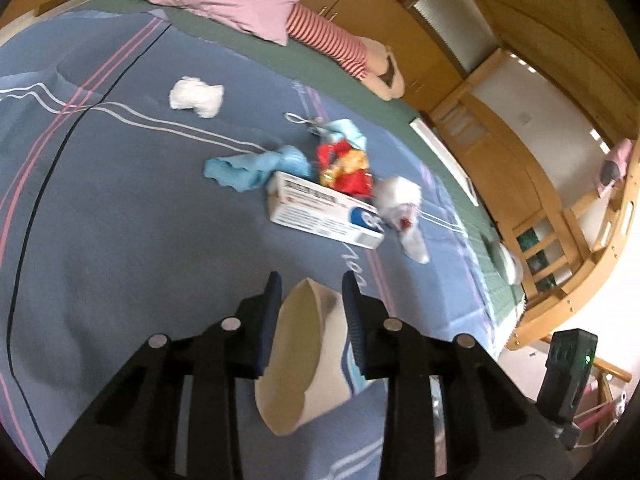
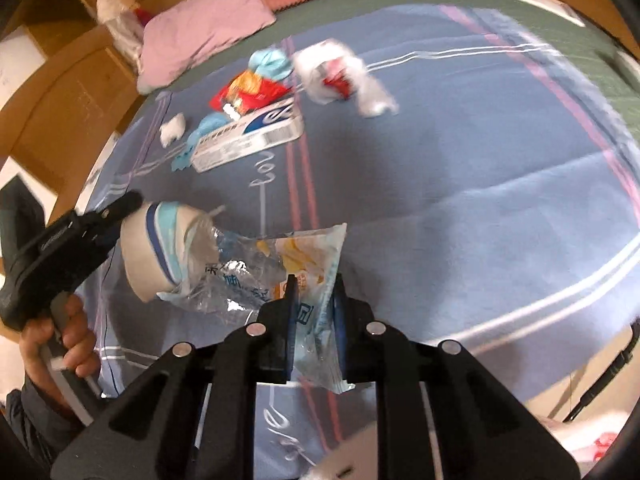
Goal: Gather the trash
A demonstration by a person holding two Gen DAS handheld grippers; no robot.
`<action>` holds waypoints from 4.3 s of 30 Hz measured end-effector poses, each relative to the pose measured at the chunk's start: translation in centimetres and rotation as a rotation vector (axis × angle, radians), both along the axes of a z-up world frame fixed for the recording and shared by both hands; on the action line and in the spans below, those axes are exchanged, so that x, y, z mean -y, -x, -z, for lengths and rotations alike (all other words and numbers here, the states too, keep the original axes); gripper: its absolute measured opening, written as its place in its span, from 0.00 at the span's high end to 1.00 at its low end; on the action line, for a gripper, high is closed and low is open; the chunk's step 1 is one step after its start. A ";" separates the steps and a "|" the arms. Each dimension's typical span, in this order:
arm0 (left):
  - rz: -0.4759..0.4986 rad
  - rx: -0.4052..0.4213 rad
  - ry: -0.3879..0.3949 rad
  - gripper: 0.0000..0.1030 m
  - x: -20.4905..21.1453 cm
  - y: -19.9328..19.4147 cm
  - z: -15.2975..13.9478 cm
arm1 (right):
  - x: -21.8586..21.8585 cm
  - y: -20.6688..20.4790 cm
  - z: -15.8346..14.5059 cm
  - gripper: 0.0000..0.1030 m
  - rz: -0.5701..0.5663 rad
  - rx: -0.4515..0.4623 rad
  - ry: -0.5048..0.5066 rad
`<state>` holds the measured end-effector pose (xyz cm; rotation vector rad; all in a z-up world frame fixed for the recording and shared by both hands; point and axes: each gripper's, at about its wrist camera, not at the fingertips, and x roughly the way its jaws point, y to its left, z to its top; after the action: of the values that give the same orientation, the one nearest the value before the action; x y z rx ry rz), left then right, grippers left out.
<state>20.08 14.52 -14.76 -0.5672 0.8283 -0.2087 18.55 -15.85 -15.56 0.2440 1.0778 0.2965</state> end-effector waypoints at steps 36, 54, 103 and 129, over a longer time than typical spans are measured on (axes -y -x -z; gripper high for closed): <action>0.007 -0.098 -0.116 0.22 3.0 3.9 0.8 | -0.7 1.6 0.0 0.83 0.061 0.018 0.049; 0.012 -0.099 -0.119 0.19 3.1 3.9 0.8 | -1.1 1.8 0.2 0.83 0.054 0.009 0.051; 0.029 -0.120 -0.132 0.11 3.2 4.0 1.4 | -2.1 1.7 1.3 0.82 0.032 -0.030 0.037; -0.009 -0.122 -0.105 0.64 2.1 3.8 1.4 | -0.6 1.4 0.1 0.86 0.104 0.030 0.007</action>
<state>16.24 12.39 -16.13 -0.4885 0.9495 -0.1229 17.19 -15.22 -15.66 0.2874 1.0325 0.2025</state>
